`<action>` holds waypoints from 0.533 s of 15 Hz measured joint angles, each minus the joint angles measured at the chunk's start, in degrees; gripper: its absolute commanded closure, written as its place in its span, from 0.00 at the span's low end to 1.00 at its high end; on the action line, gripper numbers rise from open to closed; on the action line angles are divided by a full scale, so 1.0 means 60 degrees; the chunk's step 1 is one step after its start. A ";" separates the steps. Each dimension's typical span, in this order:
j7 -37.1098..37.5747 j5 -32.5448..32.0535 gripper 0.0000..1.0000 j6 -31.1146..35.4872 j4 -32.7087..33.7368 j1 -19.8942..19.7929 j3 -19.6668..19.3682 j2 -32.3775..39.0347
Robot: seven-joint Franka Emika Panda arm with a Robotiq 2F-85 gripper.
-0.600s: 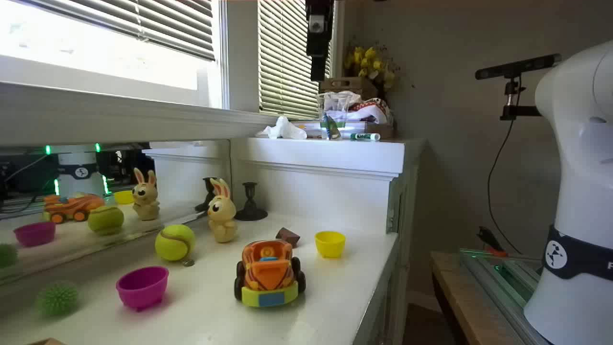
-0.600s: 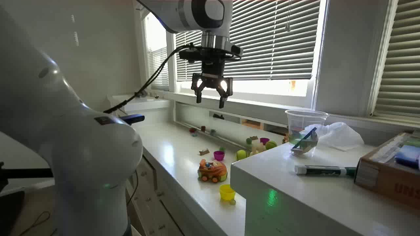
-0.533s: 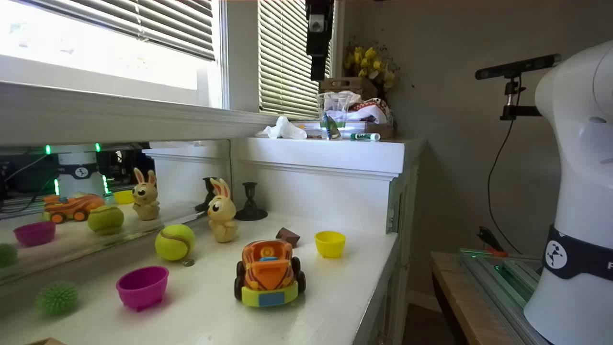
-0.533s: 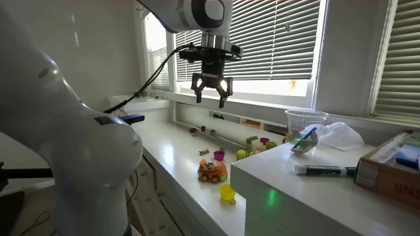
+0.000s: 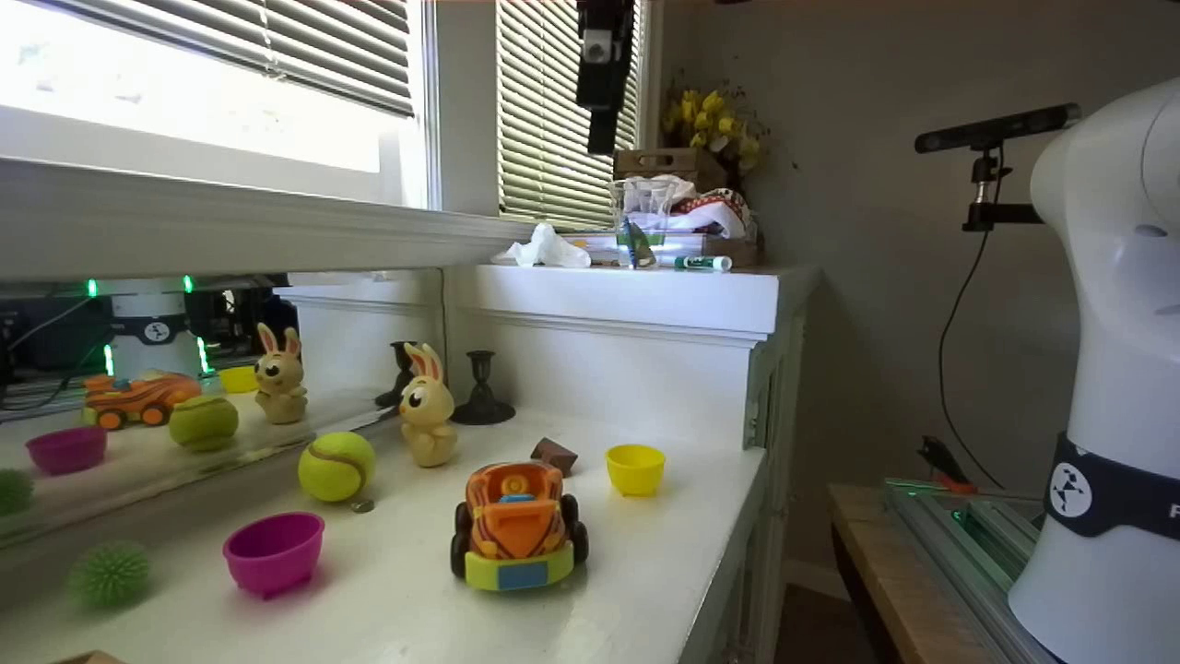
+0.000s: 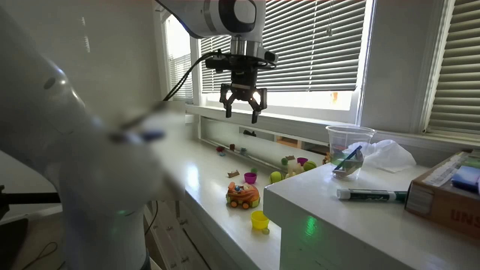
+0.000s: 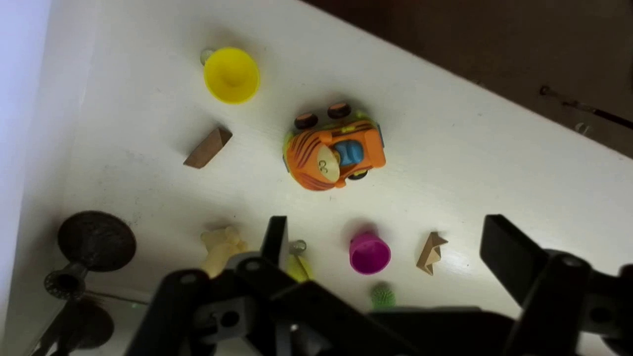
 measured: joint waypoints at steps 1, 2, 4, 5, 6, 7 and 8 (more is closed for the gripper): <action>0.0001 -0.0002 0.00 0.0519 -0.0043 -0.0035 0.0029 0.0032; 0.0001 -0.0008 0.00 0.1184 -0.0080 -0.0059 0.0061 0.0089; 0.0003 -0.0024 0.00 0.2622 -0.0109 -0.0075 0.0144 0.0266; 0.0011 -0.0046 0.00 0.3336 -0.0102 -0.0078 0.0201 0.0379; 0.0025 -0.0077 0.00 0.4039 -0.0077 -0.0088 0.0263 0.0504; 0.0053 -0.0114 0.00 0.4736 -0.0021 -0.0104 0.0334 0.0648; 0.0059 -0.0185 0.00 0.5386 0.0087 -0.0133 0.0408 0.0812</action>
